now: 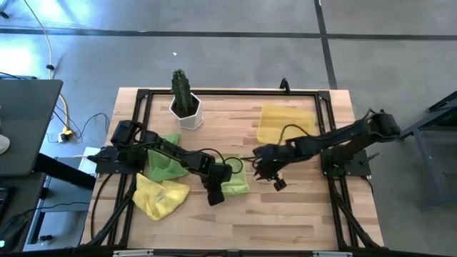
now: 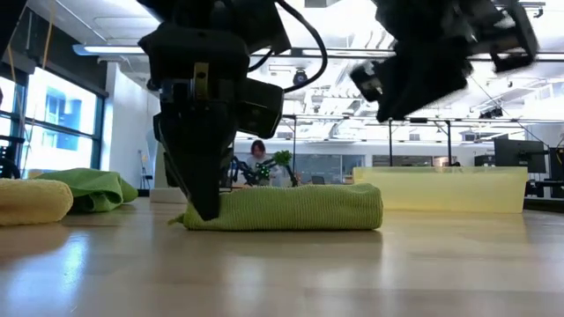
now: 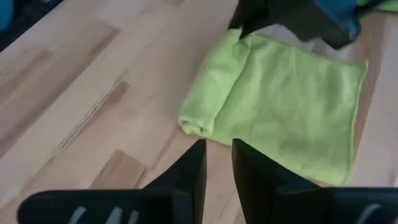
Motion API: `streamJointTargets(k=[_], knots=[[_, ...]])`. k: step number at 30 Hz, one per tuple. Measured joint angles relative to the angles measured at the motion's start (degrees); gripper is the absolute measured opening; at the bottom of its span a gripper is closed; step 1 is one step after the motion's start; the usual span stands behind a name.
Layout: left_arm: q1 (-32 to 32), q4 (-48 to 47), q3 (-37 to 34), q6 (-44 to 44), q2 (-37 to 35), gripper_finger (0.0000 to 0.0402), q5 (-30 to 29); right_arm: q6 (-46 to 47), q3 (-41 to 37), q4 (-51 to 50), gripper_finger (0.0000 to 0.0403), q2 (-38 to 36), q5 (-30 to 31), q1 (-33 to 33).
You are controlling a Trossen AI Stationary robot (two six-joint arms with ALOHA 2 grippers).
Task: Roll microfiber towels into tight, uniform cylinder then place into a basket
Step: Roll the light green microfiber cloth
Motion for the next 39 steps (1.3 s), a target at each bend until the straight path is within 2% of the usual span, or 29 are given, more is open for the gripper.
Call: streamJointTargets(k=[3,6,9,13,17,21,23,27,39], knots=[[-0.4,0.3,0.0,0.0,0.0,0.0004,-1.0,3.3,-9.7,16.8,0.0067,-3.0,3.2,-0.1],[-0.2,1.8,0.0,-0.4,0.1,0.0004,-1.5,1.6,-17.6,33.2,0.0067,-3.1,3.8,1.0],[-0.2,2.4,0.0,-0.5,0.1,0.0004,-1.7,0.4,-21.2,41.1,0.0077,-1.7,2.2,2.4],[0.0,2.8,0.0,-0.9,0.1,0.0006,-2.1,1.8,-21.0,41.3,0.0126,1.6,2.4,3.6],[0.4,3.3,0.0,-1.9,0.1,0.0010,-2.4,-3.4,-20.1,41.7,0.0184,5.2,2.3,5.1],[0.8,3.5,0.0,-2.0,0.1,0.0010,-2.5,-6.8,-20.1,44.5,0.0216,9.1,2.9,5.7],[1.0,3.5,0.0,-2.0,0.2,0.0010,-2.4,-6.9,-20.1,48.4,0.0220,11.0,3.1,5.8],[1.1,3.5,0.0,-2.0,0.2,0.0010,-2.4,-7.2,-20.1,53.0,0.0213,14.4,7.4,5.8],[1.1,4.5,0.0,-2.7,0.2,0.0011,-2.5,-7.0,-17.5,53.0,0.0167,21.7,8.6,5.8]])
